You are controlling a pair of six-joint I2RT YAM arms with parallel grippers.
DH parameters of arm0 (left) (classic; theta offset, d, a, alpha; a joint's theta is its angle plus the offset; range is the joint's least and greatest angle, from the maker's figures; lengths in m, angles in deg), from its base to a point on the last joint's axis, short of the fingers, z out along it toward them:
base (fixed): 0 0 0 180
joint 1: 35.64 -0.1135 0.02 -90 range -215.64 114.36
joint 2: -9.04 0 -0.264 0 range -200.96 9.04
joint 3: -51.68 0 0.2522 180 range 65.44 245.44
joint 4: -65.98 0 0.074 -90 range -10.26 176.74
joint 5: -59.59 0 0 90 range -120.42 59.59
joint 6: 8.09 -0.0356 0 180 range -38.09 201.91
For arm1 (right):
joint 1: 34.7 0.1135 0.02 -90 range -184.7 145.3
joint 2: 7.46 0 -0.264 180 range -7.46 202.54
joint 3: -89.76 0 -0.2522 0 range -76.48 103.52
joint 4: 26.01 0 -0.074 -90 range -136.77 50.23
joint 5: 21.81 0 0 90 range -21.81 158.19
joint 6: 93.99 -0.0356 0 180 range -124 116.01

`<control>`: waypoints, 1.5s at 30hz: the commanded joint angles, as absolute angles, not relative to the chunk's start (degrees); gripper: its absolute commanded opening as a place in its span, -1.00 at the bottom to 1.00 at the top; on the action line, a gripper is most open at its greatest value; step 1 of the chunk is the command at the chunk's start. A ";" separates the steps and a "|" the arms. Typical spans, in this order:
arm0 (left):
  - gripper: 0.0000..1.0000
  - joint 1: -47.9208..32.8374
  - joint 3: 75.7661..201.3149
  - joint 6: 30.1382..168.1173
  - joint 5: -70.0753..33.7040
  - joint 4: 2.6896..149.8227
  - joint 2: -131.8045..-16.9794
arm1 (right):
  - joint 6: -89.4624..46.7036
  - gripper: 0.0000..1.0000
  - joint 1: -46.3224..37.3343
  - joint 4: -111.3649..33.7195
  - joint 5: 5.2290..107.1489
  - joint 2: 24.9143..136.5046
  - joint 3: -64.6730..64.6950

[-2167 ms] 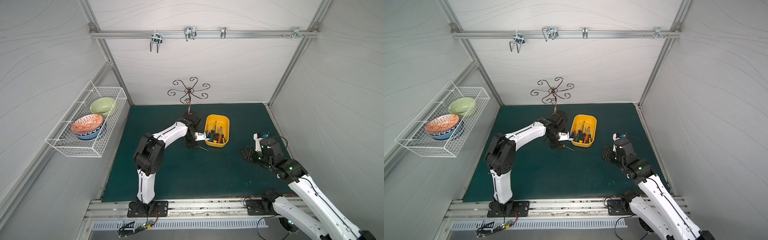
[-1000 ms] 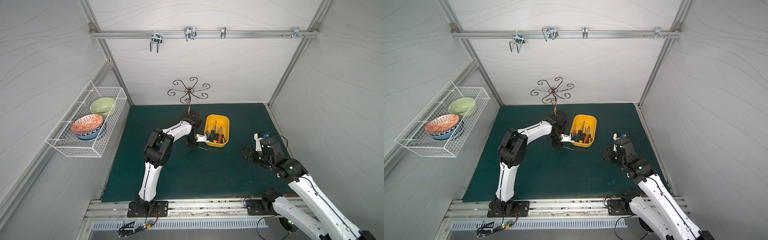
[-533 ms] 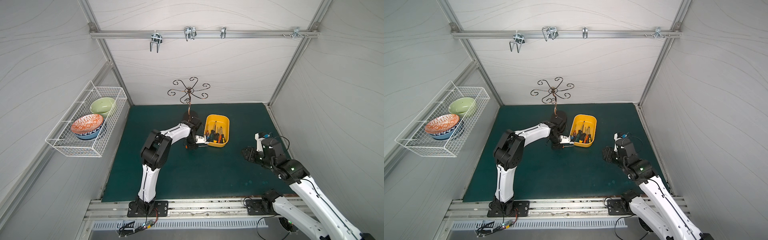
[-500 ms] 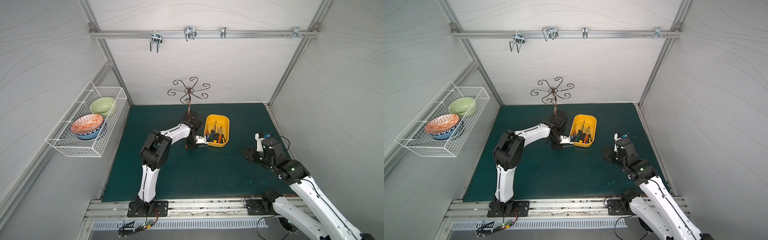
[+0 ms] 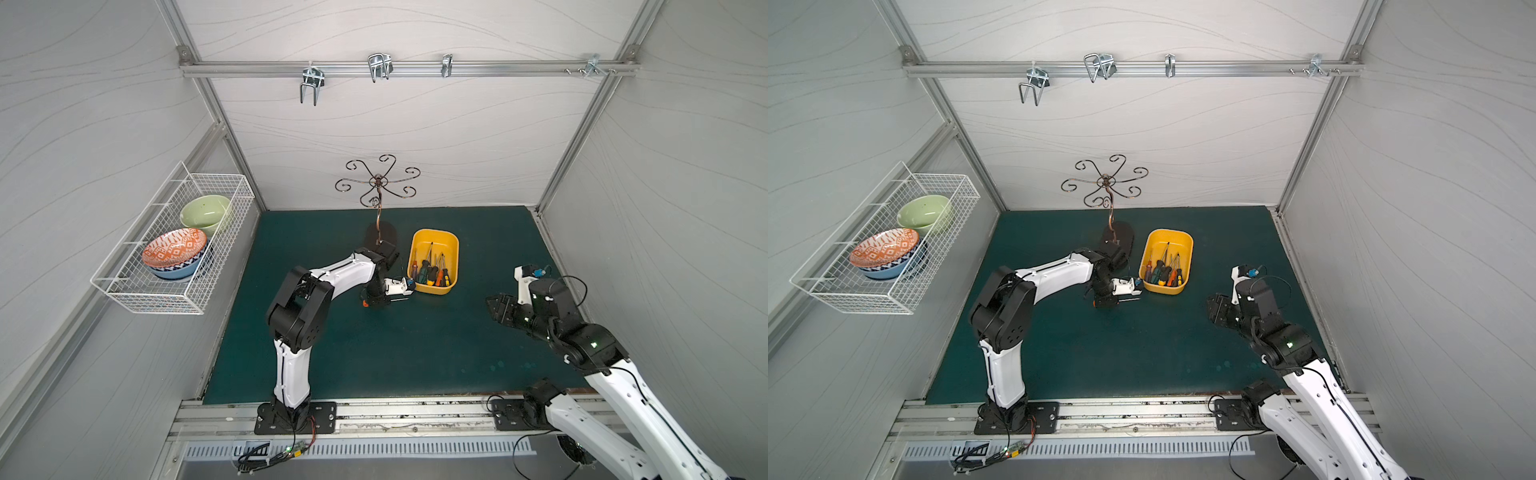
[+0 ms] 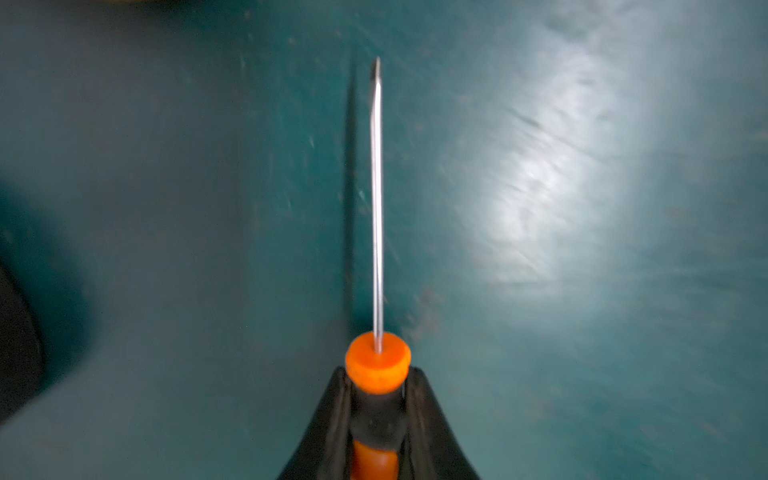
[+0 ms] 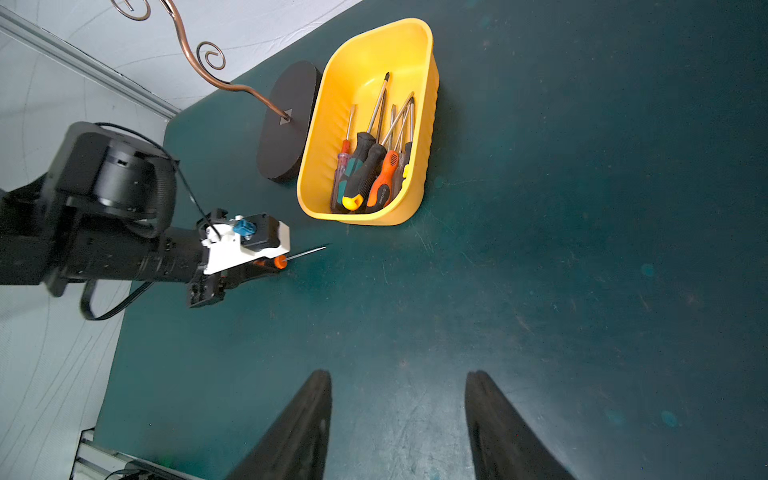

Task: Put the screwdriver on the desktop into the storage box
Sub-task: Pick up the screwdriver from the center of the board, then place the screwdriver in the storage box.

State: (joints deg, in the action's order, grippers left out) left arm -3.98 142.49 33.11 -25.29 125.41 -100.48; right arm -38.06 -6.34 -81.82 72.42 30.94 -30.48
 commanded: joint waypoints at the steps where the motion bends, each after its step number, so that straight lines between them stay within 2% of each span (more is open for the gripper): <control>1: -1.00 -3.78 141.61 41.90 -20.22 127.13 -93.69 | -38.02 0.10 -6.65 -82.10 73.03 30.08 -30.06; 5: -1.00 -3.81 139.63 55.36 -18.28 119.62 -86.90 | -38.27 0.10 -6.66 -81.50 72.78 30.16 -30.56; 9: -1.00 -2.84 139.68 75.84 -13.99 110.30 -83.16 | -38.37 0.10 -6.64 -80.92 72.92 30.55 -30.78; 12: -1.00 -0.88 146.09 90.30 -15.55 112.00 -85.90 | -38.51 0.10 -6.66 -80.73 72.94 30.86 -30.86; 19: -1.00 1.95 161.78 104.25 -16.87 118.49 -96.49 | -38.38 0.10 -6.66 -80.99 73.25 31.14 -30.78; 25: -1.00 1.97 173.53 108.15 -19.72 124.26 -106.59 | -38.36 0.10 -6.66 -81.43 73.65 30.95 -30.60; 38: -1.00 2.18 190.48 108.21 -25.22 129.85 -122.84 | -38.25 0.10 -6.66 -81.52 73.85 31.30 -30.69; 45: -0.65 2.45 194.68 105.26 -29.42 132.16 -127.28 | -38.07 0.10 -6.74 -81.53 74.07 31.55 -30.78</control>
